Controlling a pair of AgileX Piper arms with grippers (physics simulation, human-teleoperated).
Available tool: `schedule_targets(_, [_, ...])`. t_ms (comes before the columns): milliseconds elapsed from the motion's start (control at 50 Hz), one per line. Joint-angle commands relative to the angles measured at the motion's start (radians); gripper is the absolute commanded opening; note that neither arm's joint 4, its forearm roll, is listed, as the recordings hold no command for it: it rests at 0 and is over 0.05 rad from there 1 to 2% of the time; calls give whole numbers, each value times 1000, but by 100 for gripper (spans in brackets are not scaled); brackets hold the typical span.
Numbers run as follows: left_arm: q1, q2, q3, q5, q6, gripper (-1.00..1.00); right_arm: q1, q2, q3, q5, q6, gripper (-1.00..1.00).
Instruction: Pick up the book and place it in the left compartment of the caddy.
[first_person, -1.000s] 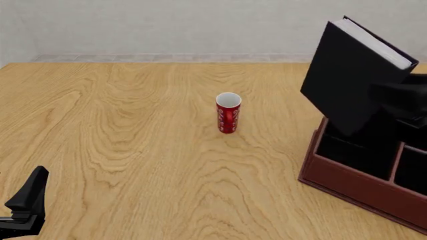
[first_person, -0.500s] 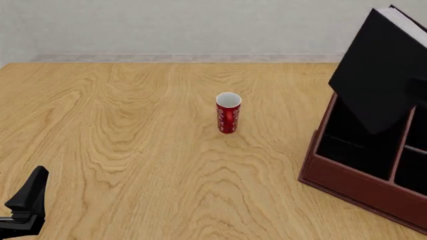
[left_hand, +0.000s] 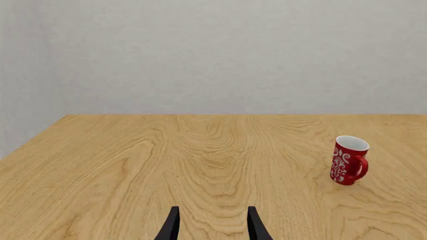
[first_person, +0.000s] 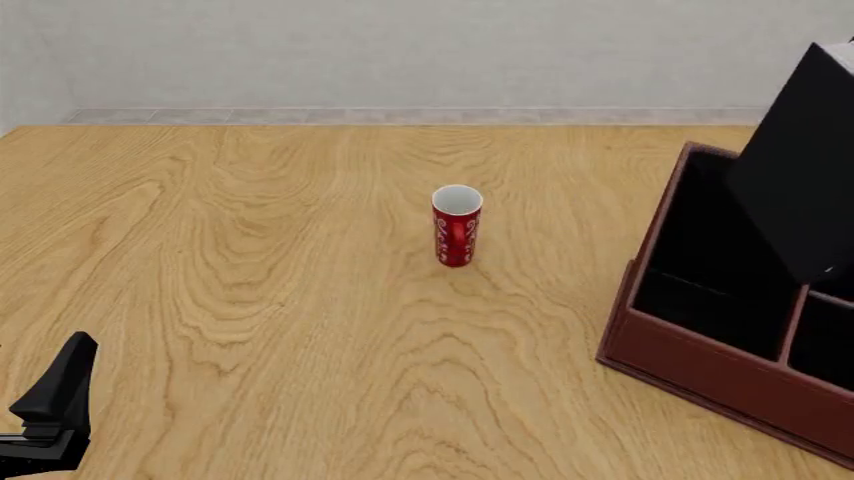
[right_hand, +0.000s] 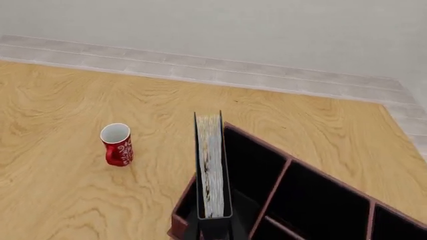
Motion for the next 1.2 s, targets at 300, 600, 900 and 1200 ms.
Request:
schedule_targets(300, [0,0,0,0,0,100,-179,-3,33,-37,3,-100])
schedule_targets(600, [0,0,0,0,0,100,-158,60,73,-116,30,-100])
schedule_targets(900, [0,0,0,0,0,100,-138,129,118,-206,67,-100])
schedule_targets(1200, [0,0,0,0,0,100,-124,157,166,-276,72,-100])
